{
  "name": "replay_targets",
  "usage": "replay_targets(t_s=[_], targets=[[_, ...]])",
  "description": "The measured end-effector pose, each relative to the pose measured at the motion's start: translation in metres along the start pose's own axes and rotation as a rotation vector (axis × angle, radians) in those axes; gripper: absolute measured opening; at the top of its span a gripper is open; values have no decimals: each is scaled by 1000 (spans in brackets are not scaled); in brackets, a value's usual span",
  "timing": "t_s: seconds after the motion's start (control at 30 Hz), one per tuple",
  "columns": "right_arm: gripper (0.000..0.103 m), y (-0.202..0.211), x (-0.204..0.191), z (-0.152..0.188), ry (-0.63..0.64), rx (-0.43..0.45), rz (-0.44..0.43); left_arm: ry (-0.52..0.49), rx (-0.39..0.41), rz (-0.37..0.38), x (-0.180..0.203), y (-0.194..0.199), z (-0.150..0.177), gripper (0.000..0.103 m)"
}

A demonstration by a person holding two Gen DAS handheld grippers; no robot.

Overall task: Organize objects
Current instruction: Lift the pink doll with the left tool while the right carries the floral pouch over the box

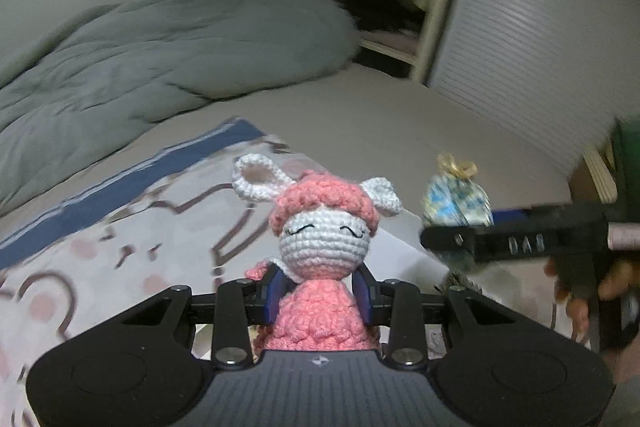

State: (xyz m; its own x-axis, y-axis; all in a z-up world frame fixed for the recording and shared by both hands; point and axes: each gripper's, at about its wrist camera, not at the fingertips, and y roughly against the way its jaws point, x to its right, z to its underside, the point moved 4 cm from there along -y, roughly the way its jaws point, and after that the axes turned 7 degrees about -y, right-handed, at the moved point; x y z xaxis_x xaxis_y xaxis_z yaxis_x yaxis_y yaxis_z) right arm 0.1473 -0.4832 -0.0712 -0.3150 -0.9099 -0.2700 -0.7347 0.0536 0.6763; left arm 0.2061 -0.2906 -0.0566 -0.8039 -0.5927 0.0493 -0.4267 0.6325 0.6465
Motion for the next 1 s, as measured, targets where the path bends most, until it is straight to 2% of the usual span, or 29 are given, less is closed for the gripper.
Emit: replay_targets(t_s=[0.13, 0.23, 0.4, 0.47, 0.6, 0.67, 0.73, 0.83, 0.93, 1.0], targets=[[85, -13, 16, -3, -53, -4, 23, -107, -23, 79, 12, -28, 6, 38], [85, -21, 24, -3, -81, -8, 52, -170, -70, 141, 21, -53, 14, 38], [85, -31, 35, -2, -122, -11, 73, -230, -139, 168, 29, -93, 27, 37], [85, -34, 37, 0, -129, -19, 72, -250, -139, 177, 31, -104, 29, 37], [85, -41, 38, 2, -122, -33, 82, -322, -119, 253, 46, -114, 27, 37], [85, -46, 37, 3, -124, -43, 81, -362, -153, 284, 54, -121, 29, 37], [85, -51, 36, 4, -121, -52, 87, -399, -197, 274, 56, -128, 35, 38], [85, -57, 35, 6, -114, -54, 100, -374, -241, 264, 45, -135, 38, 36], [85, -63, 34, 6, -119, -60, 102, -473, -301, 194, 38, -141, 44, 37], [85, -67, 32, 7, -125, -58, 88, -469, -303, 180, 34, -143, 45, 39]])
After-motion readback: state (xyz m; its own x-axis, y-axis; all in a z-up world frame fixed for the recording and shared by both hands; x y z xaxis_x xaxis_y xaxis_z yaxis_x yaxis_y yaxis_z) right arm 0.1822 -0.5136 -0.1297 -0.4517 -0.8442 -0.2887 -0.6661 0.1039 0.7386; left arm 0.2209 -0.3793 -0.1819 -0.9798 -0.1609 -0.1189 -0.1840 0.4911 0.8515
